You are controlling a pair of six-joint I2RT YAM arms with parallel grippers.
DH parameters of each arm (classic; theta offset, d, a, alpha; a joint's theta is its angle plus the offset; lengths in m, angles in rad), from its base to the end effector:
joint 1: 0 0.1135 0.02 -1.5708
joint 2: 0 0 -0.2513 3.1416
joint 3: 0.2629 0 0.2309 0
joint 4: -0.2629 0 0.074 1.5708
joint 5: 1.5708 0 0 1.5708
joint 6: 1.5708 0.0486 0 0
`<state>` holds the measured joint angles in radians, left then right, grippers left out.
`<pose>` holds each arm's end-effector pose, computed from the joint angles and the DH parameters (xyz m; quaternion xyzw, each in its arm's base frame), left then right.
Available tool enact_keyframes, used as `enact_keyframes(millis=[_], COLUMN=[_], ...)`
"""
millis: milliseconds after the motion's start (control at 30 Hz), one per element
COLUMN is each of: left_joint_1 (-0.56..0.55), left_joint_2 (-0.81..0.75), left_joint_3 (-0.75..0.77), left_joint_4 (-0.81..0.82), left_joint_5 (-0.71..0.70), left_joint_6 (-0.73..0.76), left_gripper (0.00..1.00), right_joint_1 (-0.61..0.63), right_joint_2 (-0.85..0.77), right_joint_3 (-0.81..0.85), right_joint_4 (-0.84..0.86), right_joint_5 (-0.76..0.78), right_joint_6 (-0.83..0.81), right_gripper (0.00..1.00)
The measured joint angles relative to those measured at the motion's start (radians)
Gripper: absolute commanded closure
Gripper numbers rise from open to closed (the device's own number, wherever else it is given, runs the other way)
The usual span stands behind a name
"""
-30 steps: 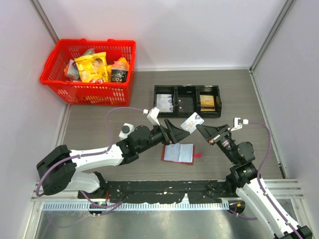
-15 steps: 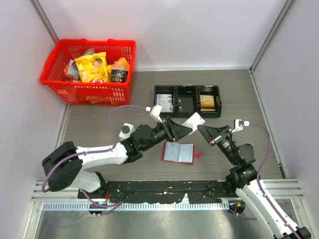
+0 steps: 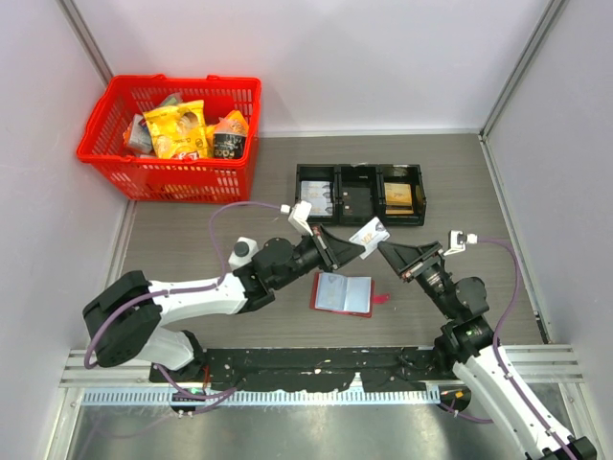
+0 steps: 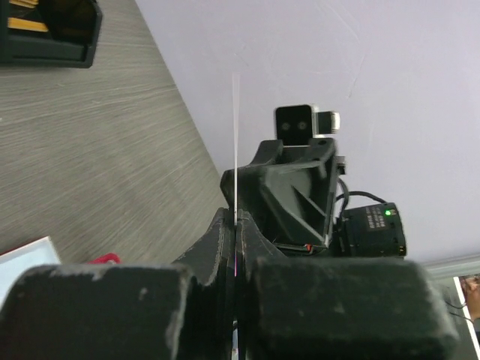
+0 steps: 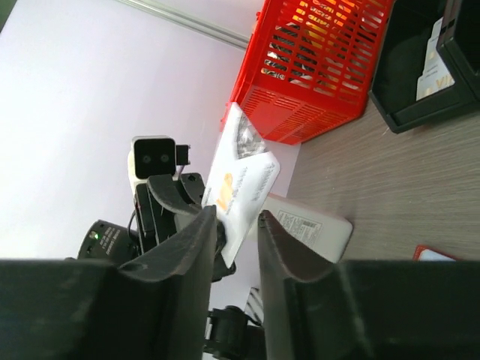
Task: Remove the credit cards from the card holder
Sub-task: Place the credit card in the storage box.
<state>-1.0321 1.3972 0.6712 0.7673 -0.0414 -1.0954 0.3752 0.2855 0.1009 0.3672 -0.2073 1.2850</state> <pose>0.1585 -0.2613 0.2629 -0.0368 0.6914 -0.6237 0.3628 0.1160 0.0564 0.2244 0.2081 0.6065 0.6089 0.4670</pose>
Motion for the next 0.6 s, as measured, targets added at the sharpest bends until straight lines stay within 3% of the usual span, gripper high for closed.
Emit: enact_keyframes(millis=[100,333,467,600], left_joint_1=[0.04,0.196,0.274,0.344], left_joint_2=[-0.008,-0.032,-0.03,0.016], left_joint_3=[0.01,0.142,0.265,0.387], left_joint_4=[-0.072,-0.42,-0.692,-0.881], left_joint_5=[0.025,0.137,0.152,0.157], left_joint_6=[0.009,0.13,0.257,0.363], left_gripper=[1.0,1.0,1.0,1.0], right_joint_1=[0.0,0.0,0.0,0.0], right_joint_2=[-0.001,-0.004,0.072,0.266], right_joint_3=[0.002,0.067,0.171,0.32], right_joint_4=[-0.024,-0.261,-0.444,-0.668], right_joint_5=[-0.001,0.005,0.005,0.017], right_joint_6=[-0.027,-0.156,-0.28,-0.454], right_gripper=[0.39,0.23,0.2,0.19])
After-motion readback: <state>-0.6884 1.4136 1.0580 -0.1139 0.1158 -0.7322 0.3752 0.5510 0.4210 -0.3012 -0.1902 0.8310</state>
